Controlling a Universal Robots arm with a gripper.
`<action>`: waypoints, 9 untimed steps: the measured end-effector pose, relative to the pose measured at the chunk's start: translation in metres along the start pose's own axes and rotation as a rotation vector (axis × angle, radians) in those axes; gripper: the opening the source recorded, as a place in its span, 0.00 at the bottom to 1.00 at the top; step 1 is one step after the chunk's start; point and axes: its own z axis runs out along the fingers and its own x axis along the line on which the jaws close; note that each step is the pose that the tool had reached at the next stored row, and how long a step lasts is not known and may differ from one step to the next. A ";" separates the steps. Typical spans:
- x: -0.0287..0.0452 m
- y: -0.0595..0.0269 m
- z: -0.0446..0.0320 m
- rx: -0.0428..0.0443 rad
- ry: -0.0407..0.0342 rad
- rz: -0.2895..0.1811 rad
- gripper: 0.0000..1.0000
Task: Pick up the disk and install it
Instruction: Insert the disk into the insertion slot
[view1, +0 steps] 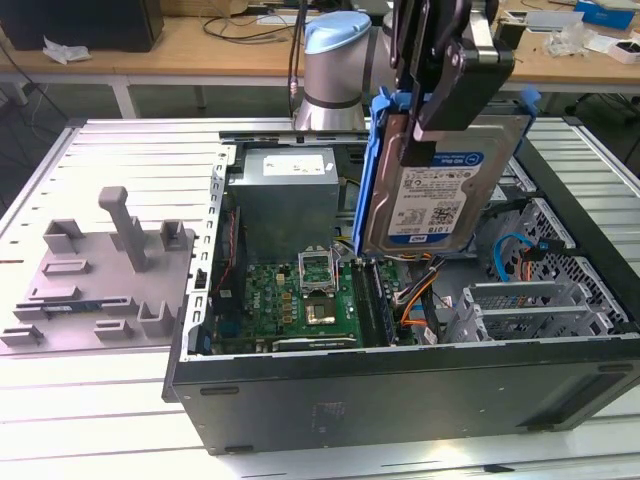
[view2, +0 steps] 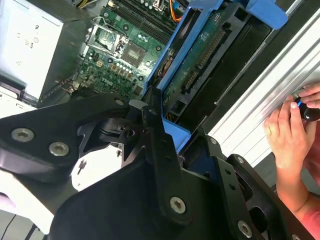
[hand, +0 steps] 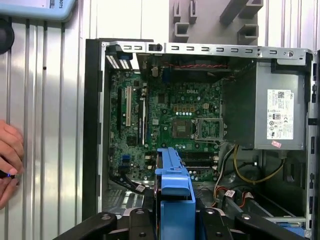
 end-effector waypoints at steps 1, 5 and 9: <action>0.0017 -0.0011 0.0000 0.0000 -0.0002 0.000 0.37; 0.0084 -0.0073 -0.0002 -0.0005 -0.0010 0.000 0.37; 0.0126 -0.0153 -0.0004 -0.0009 -0.0016 0.000 0.37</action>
